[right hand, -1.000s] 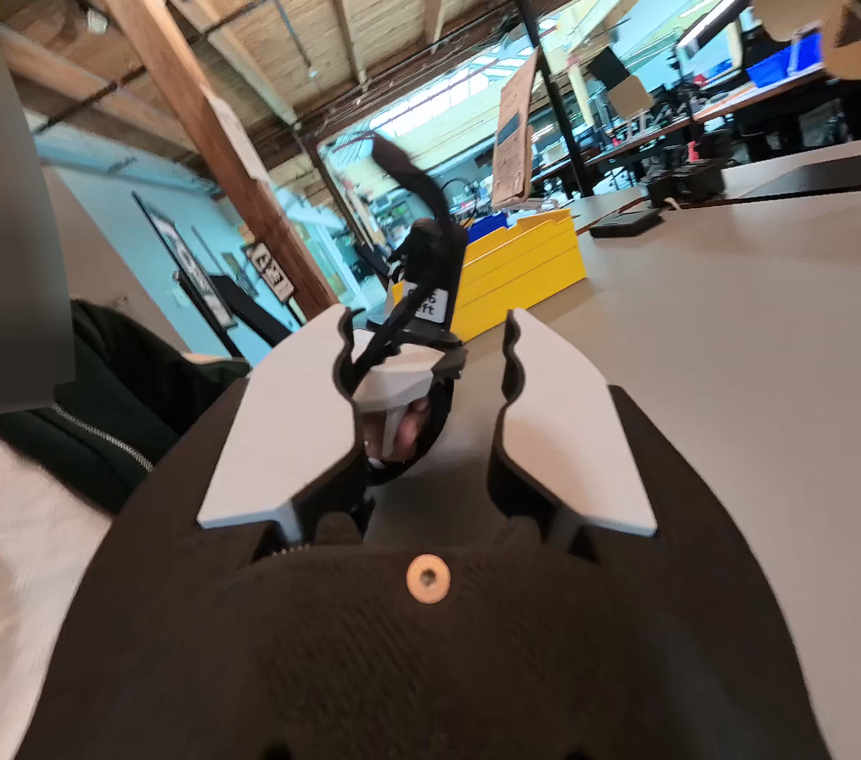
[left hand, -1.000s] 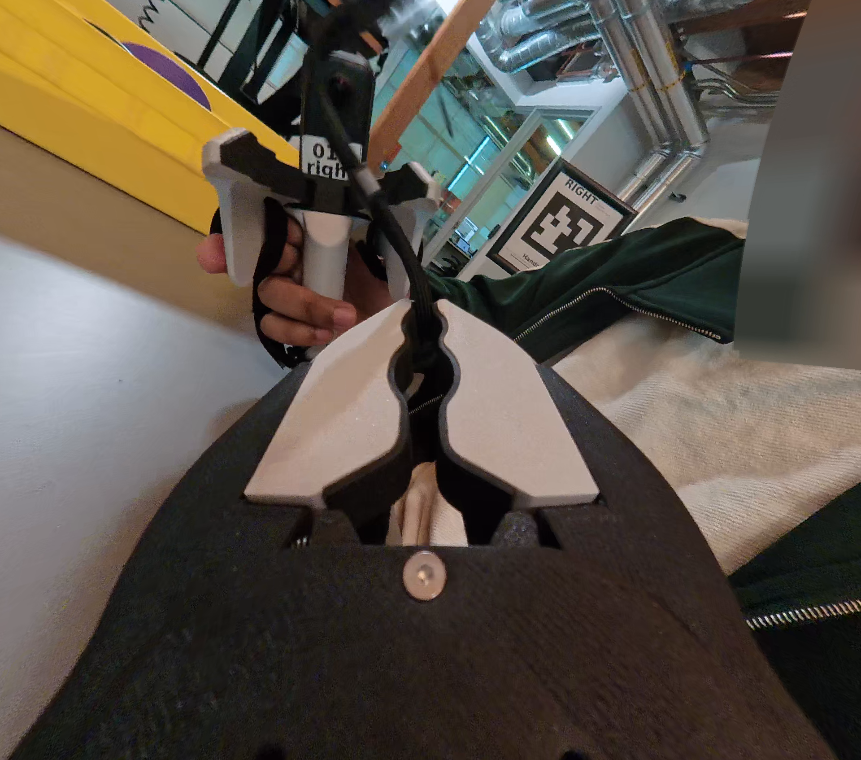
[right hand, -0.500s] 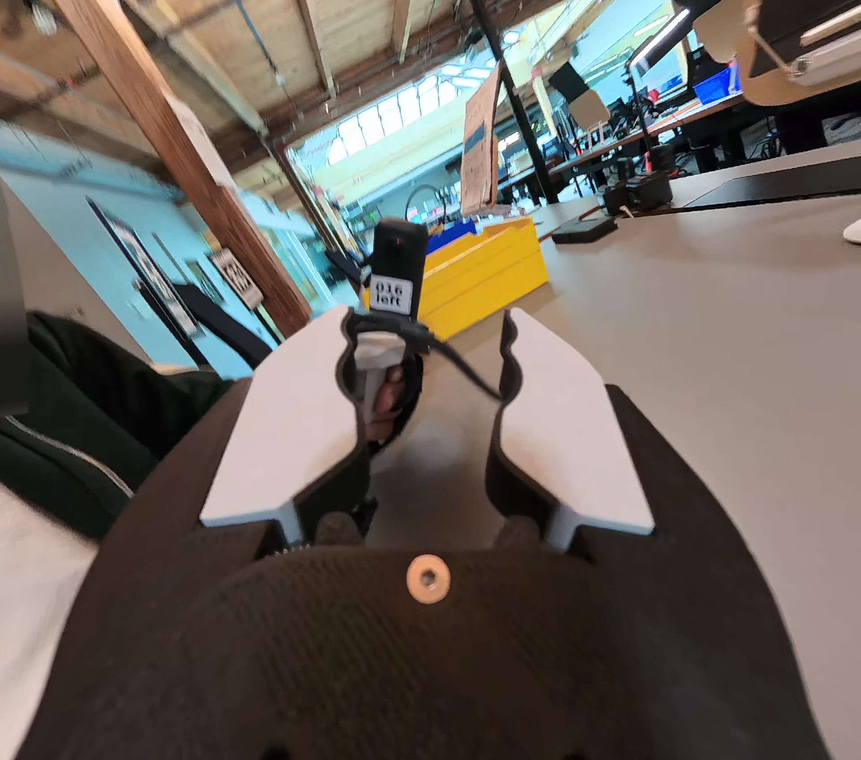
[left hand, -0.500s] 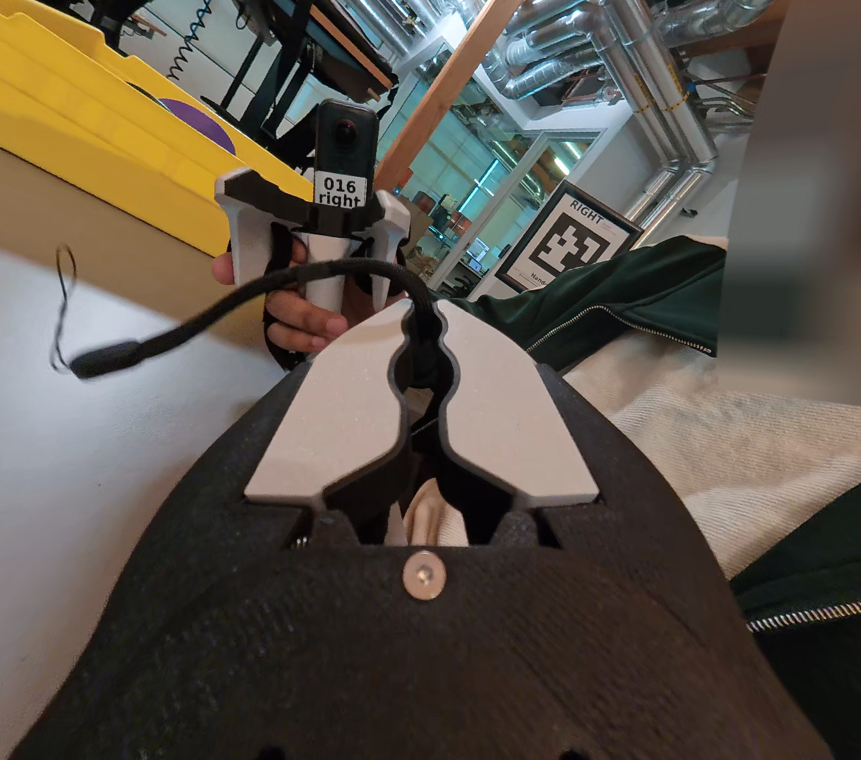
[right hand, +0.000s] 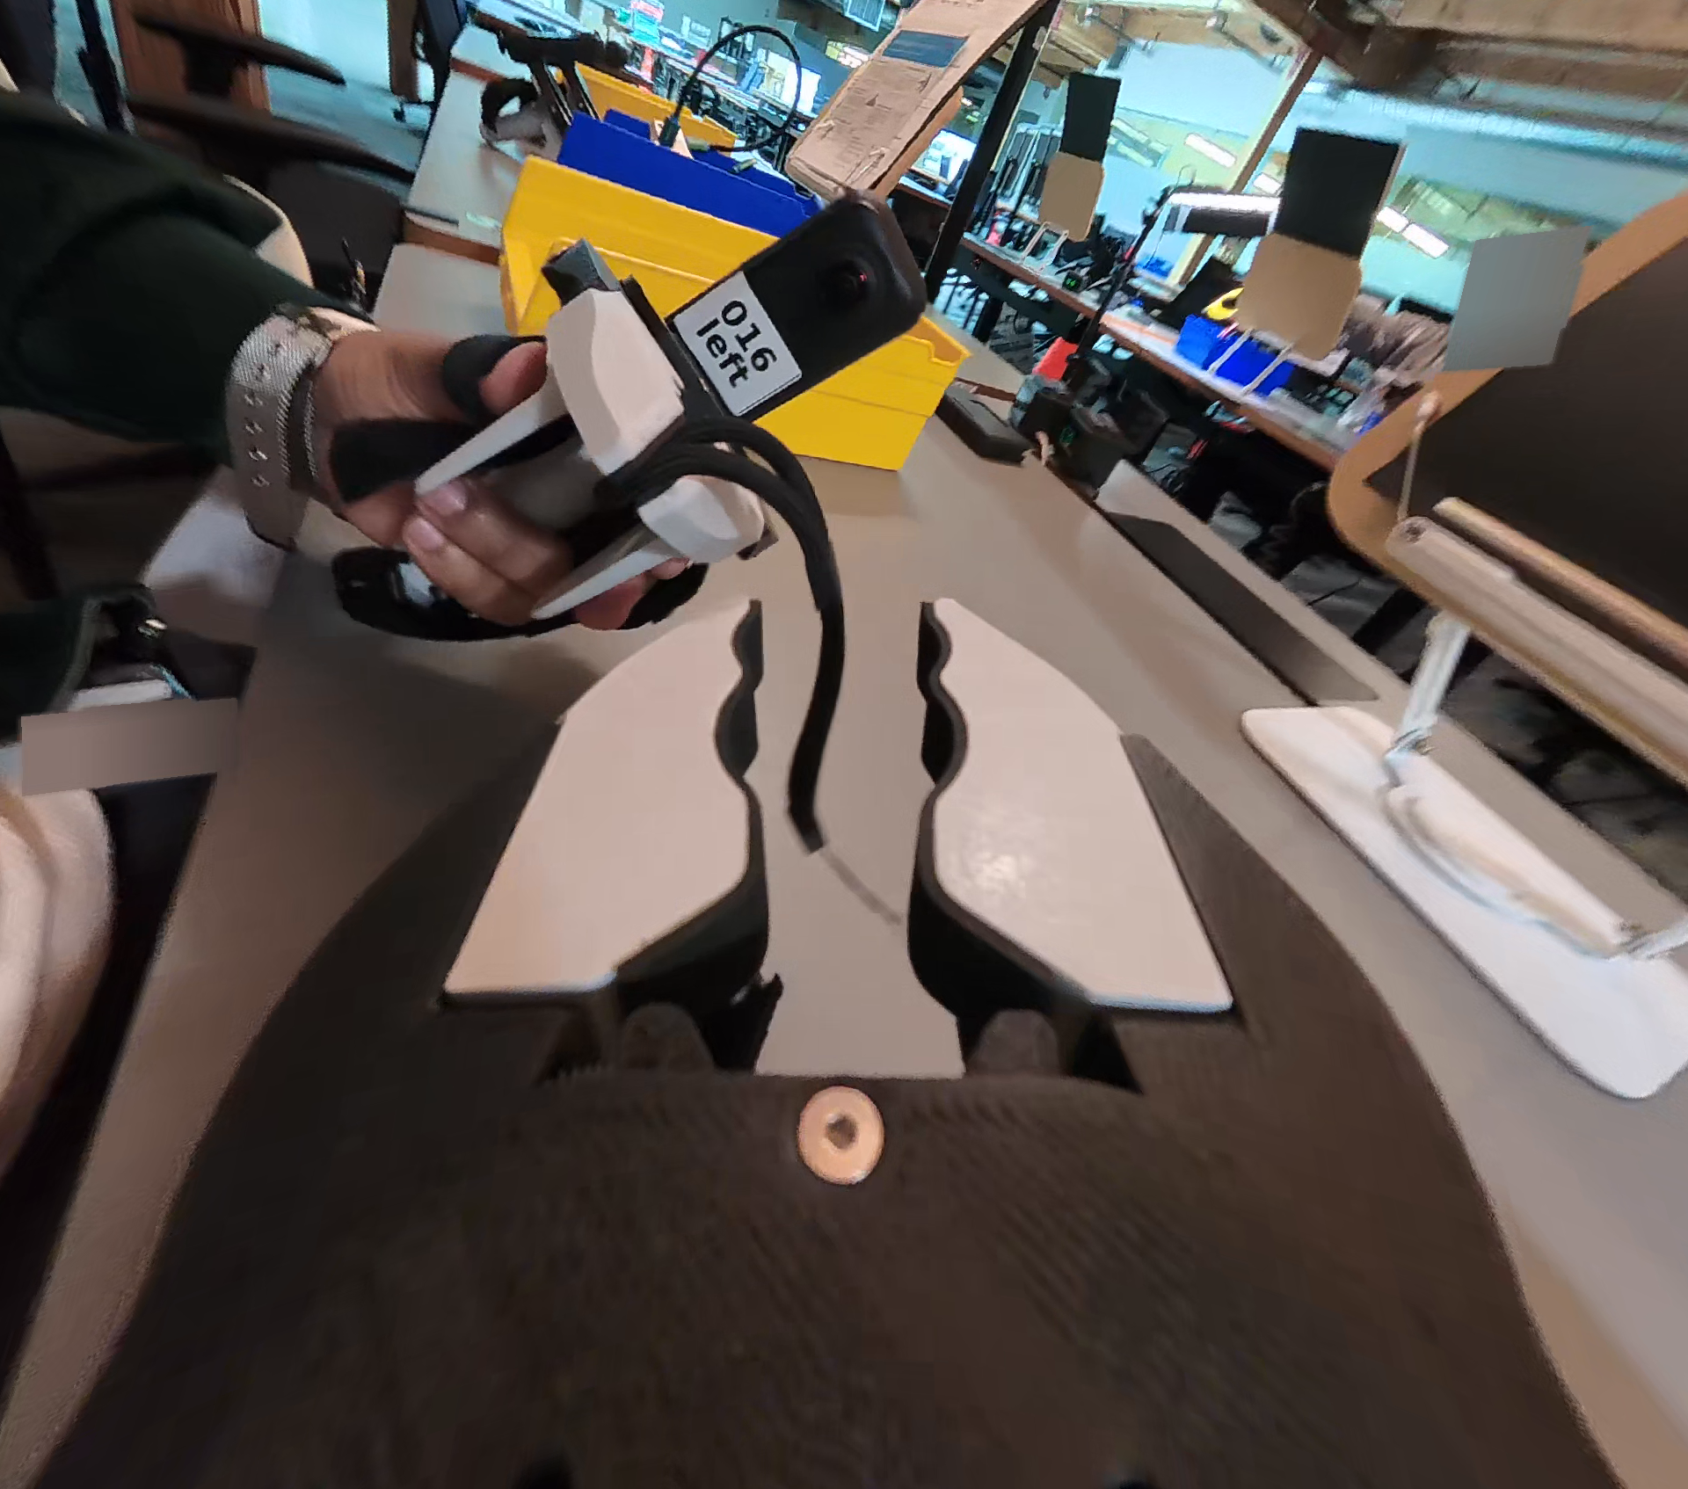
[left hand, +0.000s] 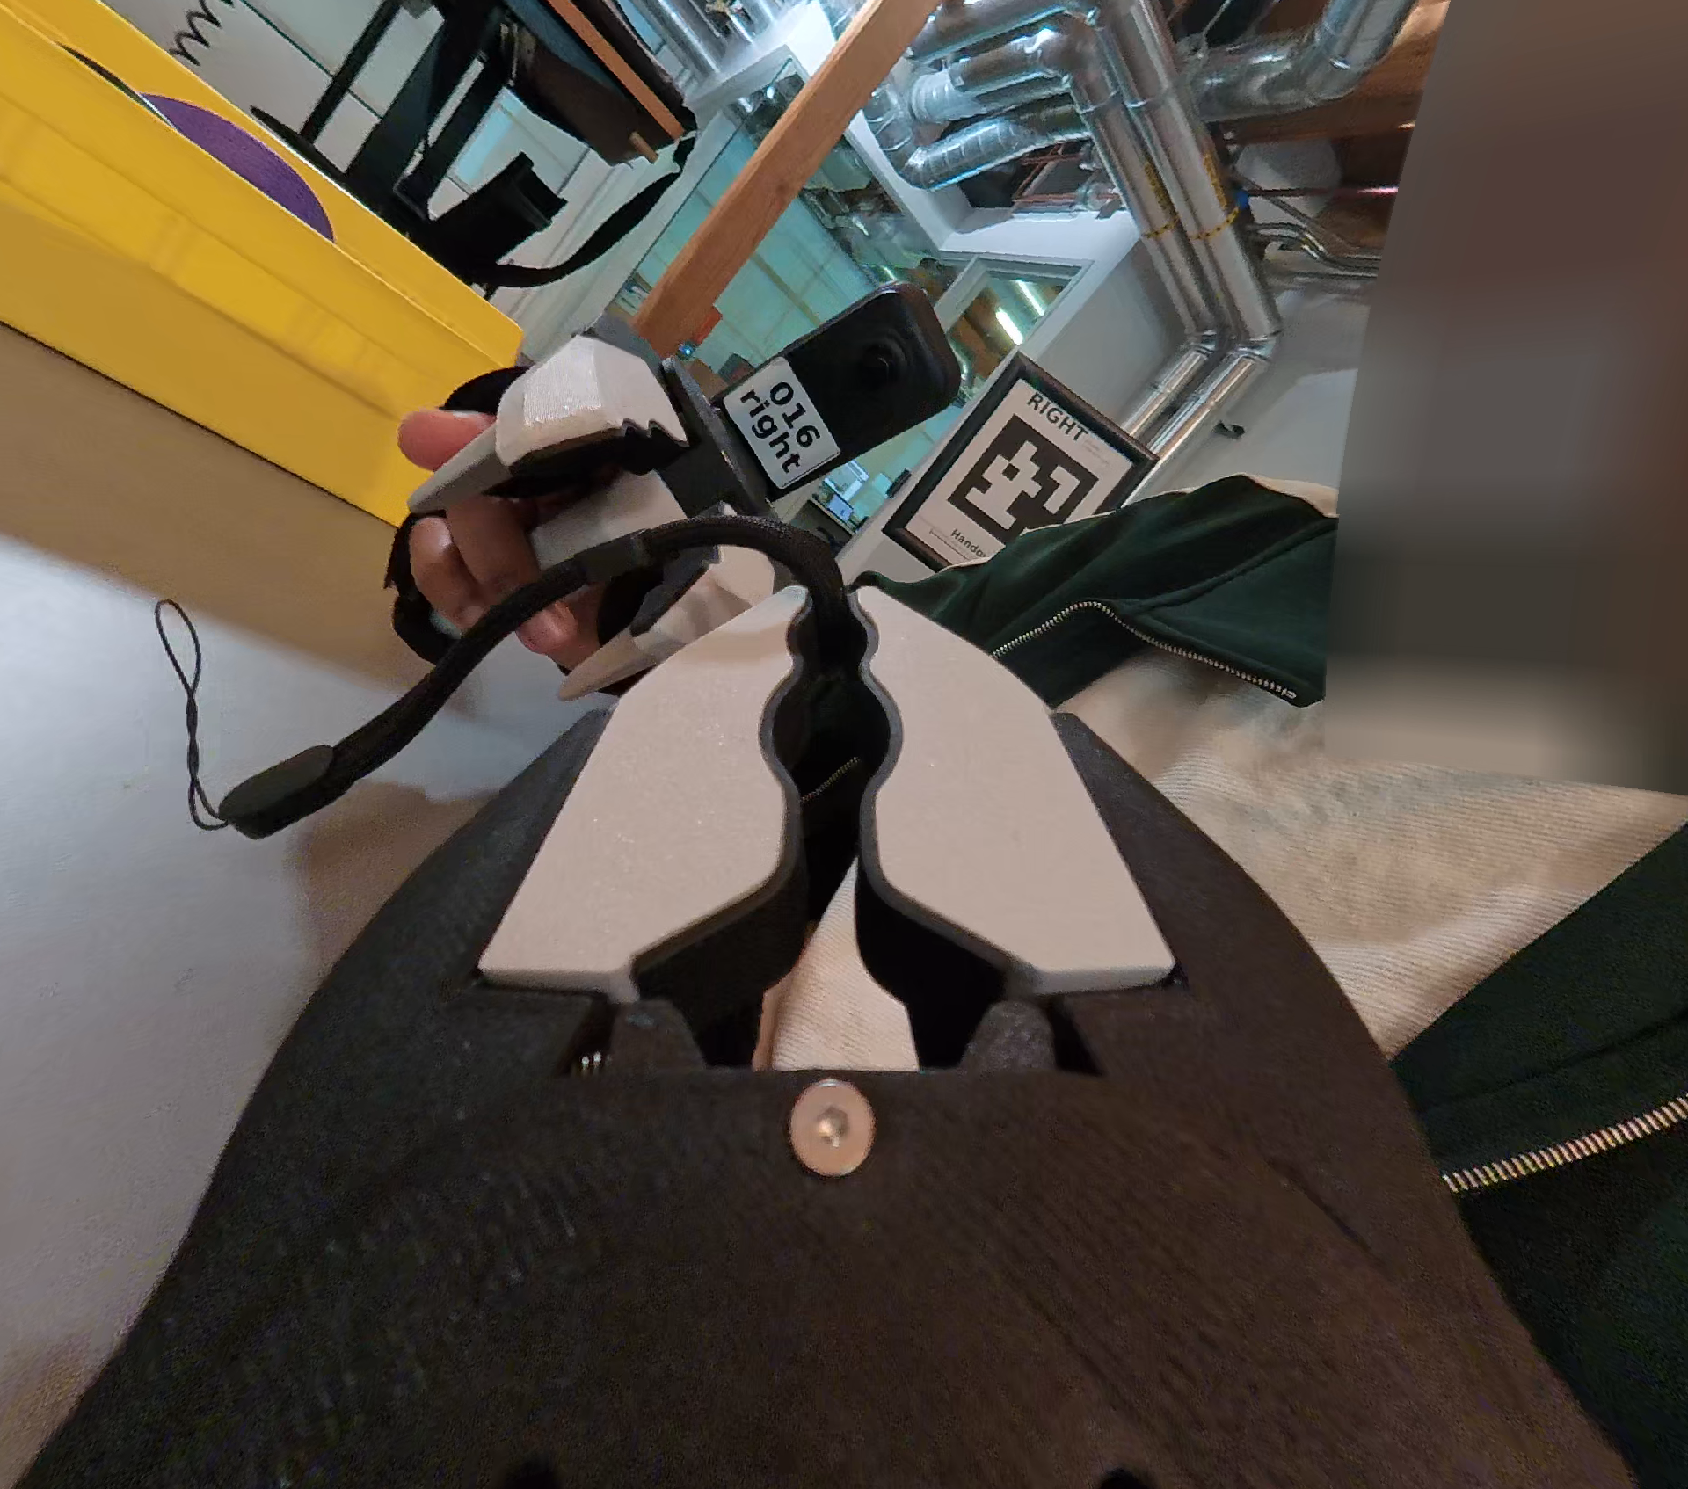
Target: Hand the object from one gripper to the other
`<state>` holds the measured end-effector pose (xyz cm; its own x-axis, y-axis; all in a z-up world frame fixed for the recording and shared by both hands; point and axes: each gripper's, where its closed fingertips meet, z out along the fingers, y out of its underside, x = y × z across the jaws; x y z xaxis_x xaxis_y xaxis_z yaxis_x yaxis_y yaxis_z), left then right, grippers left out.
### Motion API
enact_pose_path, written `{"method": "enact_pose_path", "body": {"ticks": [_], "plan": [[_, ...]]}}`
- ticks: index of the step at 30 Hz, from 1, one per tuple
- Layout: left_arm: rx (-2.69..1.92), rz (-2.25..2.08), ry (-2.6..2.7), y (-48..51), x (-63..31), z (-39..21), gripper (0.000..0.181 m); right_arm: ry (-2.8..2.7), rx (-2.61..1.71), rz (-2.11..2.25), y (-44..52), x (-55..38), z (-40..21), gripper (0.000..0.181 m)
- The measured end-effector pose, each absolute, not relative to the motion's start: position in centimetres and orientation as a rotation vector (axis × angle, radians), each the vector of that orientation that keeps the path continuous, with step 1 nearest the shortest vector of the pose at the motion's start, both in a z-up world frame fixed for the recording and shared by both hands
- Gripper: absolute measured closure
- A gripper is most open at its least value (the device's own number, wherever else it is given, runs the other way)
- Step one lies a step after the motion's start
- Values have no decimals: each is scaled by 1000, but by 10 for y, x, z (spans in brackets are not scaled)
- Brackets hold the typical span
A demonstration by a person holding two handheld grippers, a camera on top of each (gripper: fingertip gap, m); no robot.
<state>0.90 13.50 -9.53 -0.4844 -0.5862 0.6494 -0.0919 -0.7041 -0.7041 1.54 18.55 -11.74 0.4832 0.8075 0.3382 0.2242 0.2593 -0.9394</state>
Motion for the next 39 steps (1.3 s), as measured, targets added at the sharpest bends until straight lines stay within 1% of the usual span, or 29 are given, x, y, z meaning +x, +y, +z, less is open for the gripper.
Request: {"method": "enact_pose_path", "body": {"ticks": [2,6,9,13,20,22,24,28,31,35,39], "plan": [[-1390,-2268,1009,133,11,-97,177,-1062,-1240,451,184,14,-116,150],[-1386,-2301,1011,129,12,-97,177,-1132,-1184,376,180,8,-119,161],[-1391,-2308,1023,127,13,-99,177,-1149,-1176,365,176,4,-121,175],[-1385,-2324,993,130,12,-99,176,-1143,-1200,355,180,5,-121,176],[-1363,-2360,834,149,7,-95,153,-925,-1298,491,193,25,-104,176],[-1380,-2365,836,151,5,-98,160,-815,-1412,557,199,36,-98,176],[-1391,-2369,824,153,5,-99,160,-710,-1505,621,204,51,-83,175],[-1397,-2360,818,154,5,-100,161,-496,-1500,460,217,130,-25,176],[-1405,-2361,848,150,6,-103,166,-302,-1640,262,228,224,-6,176],[-1413,-2369,881,145,9,-105,168,-19,-1851,75,229,348,-27,175],[-1423,-2357,901,142,12,-107,168,113,-2002,-52,220,409,-65,176]]}}
